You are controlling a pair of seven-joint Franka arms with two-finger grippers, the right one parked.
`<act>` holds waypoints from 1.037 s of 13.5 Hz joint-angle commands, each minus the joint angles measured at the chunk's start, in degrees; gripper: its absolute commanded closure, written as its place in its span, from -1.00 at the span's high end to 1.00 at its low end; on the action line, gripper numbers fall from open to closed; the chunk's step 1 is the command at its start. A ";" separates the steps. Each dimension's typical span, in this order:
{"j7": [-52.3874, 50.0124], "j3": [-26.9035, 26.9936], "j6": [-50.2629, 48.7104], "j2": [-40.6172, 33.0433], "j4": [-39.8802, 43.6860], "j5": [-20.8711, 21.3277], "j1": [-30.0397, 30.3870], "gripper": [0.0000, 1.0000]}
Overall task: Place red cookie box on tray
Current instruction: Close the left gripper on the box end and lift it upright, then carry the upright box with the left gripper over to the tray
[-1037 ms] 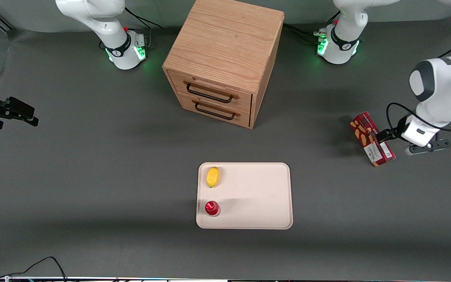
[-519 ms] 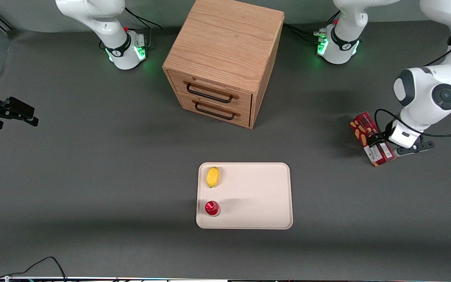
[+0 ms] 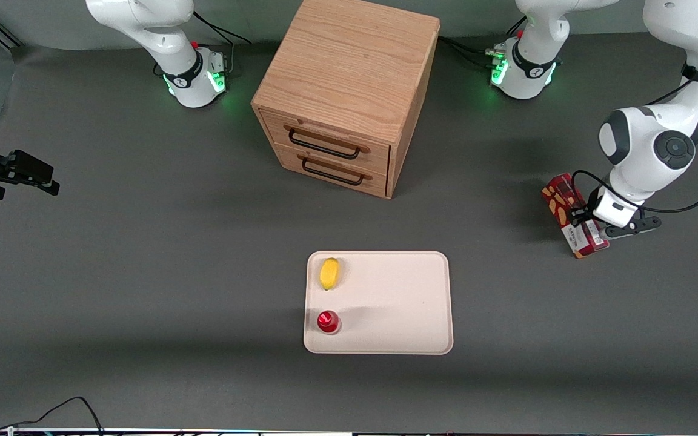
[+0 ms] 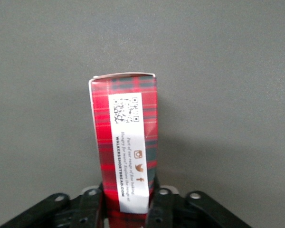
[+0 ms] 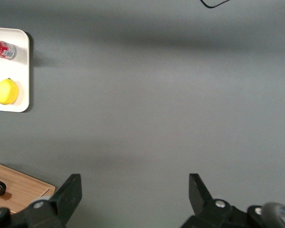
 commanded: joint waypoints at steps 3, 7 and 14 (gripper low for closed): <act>0.25 -0.35 -3.23 -4.01 1.24 -0.04 -0.44 -1.00; 0.51 -2.11 -36.73 -8.33 21.93 -0.03 -1.58 -1.00; 5.43 -6.06 -61.68 -7.45 49.31 -0.74 -2.02 -1.00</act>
